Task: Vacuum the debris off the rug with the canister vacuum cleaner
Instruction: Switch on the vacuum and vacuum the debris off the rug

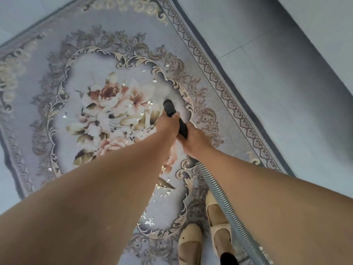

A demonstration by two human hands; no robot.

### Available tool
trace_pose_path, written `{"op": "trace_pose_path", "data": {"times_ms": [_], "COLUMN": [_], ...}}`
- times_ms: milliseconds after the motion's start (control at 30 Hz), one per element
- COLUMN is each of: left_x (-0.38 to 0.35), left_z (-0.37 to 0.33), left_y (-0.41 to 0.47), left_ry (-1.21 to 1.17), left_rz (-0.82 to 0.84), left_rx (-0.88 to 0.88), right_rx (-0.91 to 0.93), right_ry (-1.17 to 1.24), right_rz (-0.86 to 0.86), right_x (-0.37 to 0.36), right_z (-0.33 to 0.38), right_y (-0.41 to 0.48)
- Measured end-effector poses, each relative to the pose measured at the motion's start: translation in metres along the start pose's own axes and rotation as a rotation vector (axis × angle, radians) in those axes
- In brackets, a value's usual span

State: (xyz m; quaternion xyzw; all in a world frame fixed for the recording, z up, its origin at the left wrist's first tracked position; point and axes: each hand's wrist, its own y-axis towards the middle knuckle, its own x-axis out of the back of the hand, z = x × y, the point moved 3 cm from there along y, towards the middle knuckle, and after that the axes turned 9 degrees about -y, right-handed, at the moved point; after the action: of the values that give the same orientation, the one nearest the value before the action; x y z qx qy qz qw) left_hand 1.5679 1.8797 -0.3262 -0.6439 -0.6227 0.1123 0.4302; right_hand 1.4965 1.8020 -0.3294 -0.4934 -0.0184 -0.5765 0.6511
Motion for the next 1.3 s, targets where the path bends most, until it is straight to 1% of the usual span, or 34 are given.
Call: {"op": "trace_pose_path", "data": {"times_ms": [200,267,400,533,633,800,900,967,1167,1300], "left_x": [0.038,0.045,0.052,0.041,0.022,-0.005,-0.011,-0.012,-0.004,0.004], "left_z": [0.034,0.041,0.049,0.036,0.020,0.013,0.022,0.023,-0.007,-0.025], "left_y": [-0.008,-0.009,-0.012,-0.009,-0.007,-0.012,-0.022,-0.025,0.004,0.017], "left_ry": [-0.052,-0.086,-0.063,-0.162,-0.245,-0.373,-0.378,-0.366,-0.327,-0.344], "left_rz": [-0.055,-0.066,-0.037,0.074,0.184,0.234,0.283,0.275,0.132,0.107], "left_rx": [0.069,0.078,0.037,0.032,0.077,0.212,0.268,0.248,0.119,0.117], "right_rx": [0.069,0.079,0.084,0.050,-0.040,-0.078,-0.092,-0.094,-0.076,-0.057], "right_ry": [-0.076,-0.074,-0.084,-0.136,-0.132,-0.111,-0.121,-0.136,-0.154,-0.182], "right_rz": [0.073,0.070,0.027,-0.072,-0.136,-0.143,-0.139,-0.133,-0.134,-0.121], "right_x": [-0.030,-0.037,-0.048,-0.038,-0.016,0.000,-0.001,0.000,0.015,0.026], "right_z": [0.017,0.020,0.022,0.017,0.005,-0.012,-0.025,-0.027,0.008,0.022], "right_y": [-0.018,-0.021,-0.027,-0.019,-0.004,-0.001,-0.017,-0.020,0.019,0.037]}}
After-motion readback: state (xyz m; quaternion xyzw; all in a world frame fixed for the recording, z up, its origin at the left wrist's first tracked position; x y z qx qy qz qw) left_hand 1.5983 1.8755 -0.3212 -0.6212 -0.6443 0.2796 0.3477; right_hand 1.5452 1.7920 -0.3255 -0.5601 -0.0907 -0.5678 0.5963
